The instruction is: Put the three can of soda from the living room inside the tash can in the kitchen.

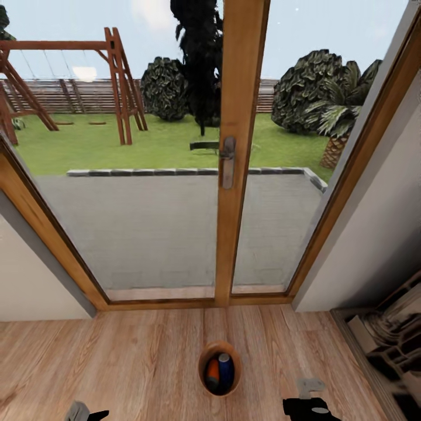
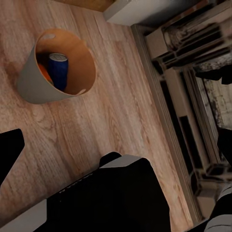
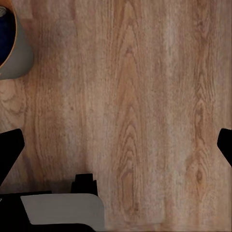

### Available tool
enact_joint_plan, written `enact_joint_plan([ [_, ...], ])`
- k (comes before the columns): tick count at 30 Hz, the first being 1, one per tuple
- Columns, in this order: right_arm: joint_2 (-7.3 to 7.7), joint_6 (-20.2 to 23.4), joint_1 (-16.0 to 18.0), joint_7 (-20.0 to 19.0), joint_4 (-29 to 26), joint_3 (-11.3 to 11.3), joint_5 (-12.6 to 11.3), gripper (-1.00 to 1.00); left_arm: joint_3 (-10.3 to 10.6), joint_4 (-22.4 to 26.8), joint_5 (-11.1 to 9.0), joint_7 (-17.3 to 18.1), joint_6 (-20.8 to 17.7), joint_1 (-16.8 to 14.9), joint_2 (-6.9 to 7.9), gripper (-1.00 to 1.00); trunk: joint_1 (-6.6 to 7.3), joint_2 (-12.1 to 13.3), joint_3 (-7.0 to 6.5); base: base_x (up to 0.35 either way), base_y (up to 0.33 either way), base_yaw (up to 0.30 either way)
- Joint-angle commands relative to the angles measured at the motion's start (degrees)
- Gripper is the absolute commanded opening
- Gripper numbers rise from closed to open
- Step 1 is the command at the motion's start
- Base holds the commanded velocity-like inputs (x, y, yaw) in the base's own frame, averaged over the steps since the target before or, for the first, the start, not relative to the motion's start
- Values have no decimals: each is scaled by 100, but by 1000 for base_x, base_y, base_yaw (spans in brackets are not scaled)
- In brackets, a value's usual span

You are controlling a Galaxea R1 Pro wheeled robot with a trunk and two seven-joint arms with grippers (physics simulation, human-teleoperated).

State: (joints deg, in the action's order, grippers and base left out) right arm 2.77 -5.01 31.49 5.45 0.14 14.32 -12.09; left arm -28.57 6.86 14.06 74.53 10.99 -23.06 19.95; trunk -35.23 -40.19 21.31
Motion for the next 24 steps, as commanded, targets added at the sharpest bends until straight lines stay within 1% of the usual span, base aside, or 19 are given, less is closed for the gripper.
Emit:
enact_joint_plan([
  [1,2,0,-1,0,14,0,-1,100,0,0,0,0,0,1,0,100,23,42,-28,0,0,0],
  [24,5,8,-2,0,39,0,-4,100,9,0,0,-24,-9,2,-5,100,528,965,-657,0,0,0],
])
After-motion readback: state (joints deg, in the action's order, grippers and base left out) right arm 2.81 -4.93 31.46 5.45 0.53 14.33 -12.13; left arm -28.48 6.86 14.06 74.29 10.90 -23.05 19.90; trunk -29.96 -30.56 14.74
